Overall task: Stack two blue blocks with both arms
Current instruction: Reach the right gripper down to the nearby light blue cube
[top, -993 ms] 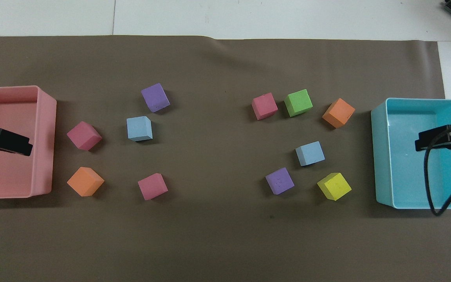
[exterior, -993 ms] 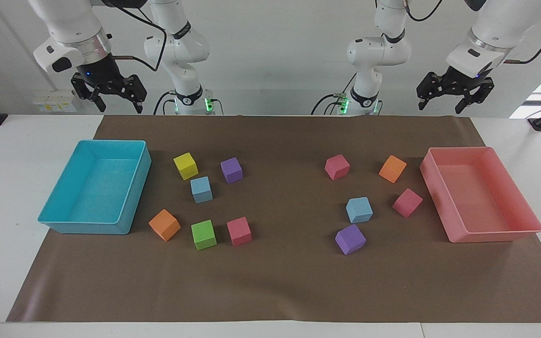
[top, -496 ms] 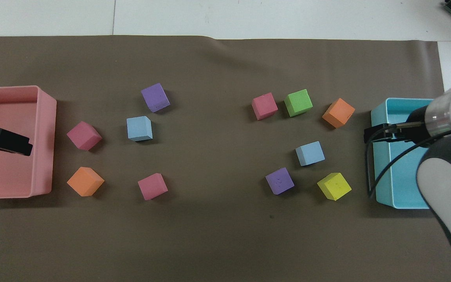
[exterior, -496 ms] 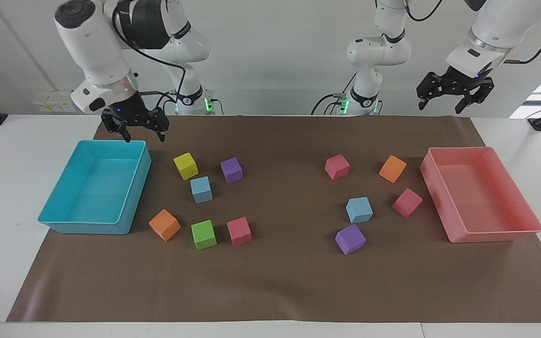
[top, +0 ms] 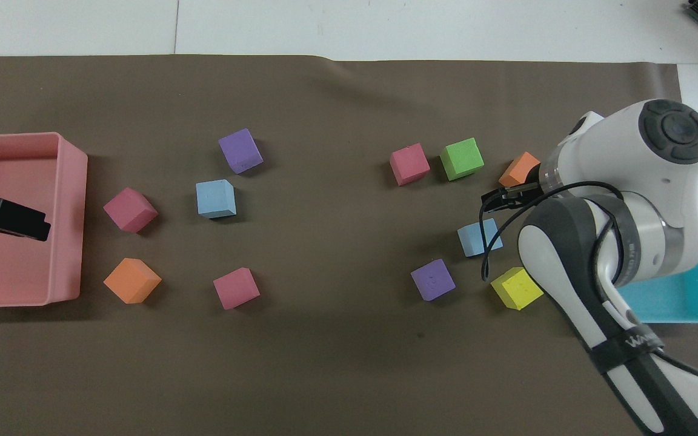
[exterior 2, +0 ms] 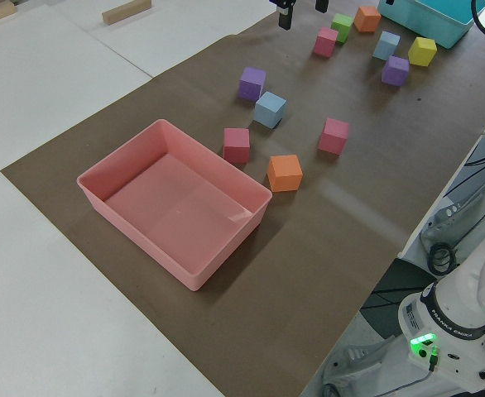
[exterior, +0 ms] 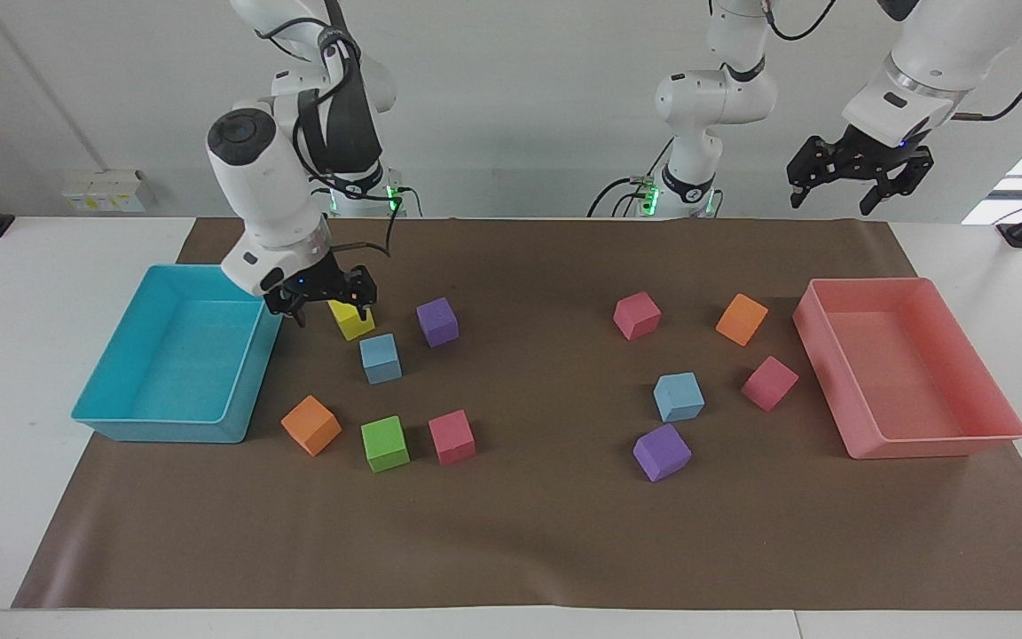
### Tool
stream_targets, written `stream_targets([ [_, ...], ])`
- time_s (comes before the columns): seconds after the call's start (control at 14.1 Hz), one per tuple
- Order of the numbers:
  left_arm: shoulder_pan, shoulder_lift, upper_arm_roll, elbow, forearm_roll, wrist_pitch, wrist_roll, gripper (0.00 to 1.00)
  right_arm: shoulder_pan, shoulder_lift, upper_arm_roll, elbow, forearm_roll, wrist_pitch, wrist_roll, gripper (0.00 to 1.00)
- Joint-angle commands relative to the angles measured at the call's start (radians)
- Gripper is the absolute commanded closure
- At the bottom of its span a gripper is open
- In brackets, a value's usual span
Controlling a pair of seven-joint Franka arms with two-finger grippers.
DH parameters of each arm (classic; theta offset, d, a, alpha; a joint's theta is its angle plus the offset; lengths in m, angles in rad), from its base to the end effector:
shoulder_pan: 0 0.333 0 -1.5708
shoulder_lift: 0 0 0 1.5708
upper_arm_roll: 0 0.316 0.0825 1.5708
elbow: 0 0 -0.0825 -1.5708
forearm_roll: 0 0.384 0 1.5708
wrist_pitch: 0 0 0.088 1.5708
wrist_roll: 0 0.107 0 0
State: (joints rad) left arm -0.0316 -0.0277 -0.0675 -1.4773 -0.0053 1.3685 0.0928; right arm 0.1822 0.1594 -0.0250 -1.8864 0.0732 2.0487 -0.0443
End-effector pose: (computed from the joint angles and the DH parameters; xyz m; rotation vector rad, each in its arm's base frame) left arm 0.5213 -0.0531 0.6657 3.1214 -0.3016 -0.1273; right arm 0.5911 0.0983 0.4230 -3.0695 -0.2588 0.0007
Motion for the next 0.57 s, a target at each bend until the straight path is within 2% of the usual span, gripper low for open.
stream_targets([
  [0.0,0.018,-0.018,-0.011,-0.020,0.005,0.000,-0.005,0.00,-0.006,0.008,0.000,-0.069,0.042,0.077,-0.127,0.00],
  [0.14,0.018,-0.018,-0.011,-0.020,0.005,0.000,-0.005,0.00,-0.004,0.037,0.000,-0.083,0.043,0.106,-0.204,0.00],
  [0.5,0.018,-0.018,-0.011,-0.020,0.005,0.000,-0.005,0.00,0.013,0.084,0.002,-0.096,0.045,0.172,-0.212,0.00],
])
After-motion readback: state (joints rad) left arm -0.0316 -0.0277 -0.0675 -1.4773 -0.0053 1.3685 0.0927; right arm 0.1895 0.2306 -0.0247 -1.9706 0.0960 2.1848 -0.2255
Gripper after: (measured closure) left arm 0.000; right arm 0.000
